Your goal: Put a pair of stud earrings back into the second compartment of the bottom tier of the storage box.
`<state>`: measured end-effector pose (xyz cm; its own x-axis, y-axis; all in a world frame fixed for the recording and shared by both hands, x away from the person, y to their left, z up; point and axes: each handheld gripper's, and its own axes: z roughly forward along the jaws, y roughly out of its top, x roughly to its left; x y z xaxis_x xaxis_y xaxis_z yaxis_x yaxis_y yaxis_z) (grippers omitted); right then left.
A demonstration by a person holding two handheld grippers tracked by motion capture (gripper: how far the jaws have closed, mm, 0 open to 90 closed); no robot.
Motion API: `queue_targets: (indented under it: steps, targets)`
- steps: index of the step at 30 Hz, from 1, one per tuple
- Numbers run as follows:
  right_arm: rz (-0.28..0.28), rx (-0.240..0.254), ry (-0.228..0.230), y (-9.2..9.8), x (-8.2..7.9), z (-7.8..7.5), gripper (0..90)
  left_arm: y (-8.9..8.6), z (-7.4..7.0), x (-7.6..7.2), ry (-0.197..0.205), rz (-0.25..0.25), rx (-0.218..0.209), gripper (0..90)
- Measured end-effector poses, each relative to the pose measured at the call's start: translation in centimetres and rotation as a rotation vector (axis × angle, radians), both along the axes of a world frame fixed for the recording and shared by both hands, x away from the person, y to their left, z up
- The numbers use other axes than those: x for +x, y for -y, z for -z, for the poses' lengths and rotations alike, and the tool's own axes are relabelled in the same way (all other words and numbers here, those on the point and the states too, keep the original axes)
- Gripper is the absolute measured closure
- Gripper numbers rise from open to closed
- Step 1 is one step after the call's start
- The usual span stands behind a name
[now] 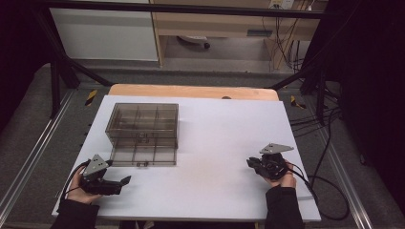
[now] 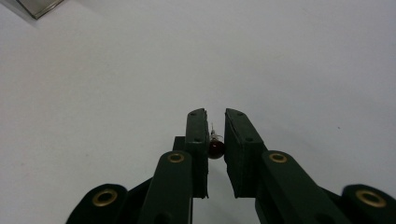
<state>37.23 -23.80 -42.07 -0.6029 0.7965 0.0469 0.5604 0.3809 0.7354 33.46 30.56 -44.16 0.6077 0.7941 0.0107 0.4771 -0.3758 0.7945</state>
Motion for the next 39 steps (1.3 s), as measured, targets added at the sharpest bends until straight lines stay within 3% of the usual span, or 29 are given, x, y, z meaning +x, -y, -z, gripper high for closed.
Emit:
queue_targets:
  steps: [39]
  targets:
    - [-0.126,0.042,0.035,-6.6,1.3,-1.8,80.3,0.0,0.0,0.0,0.000,0.002,0.001,5.4]
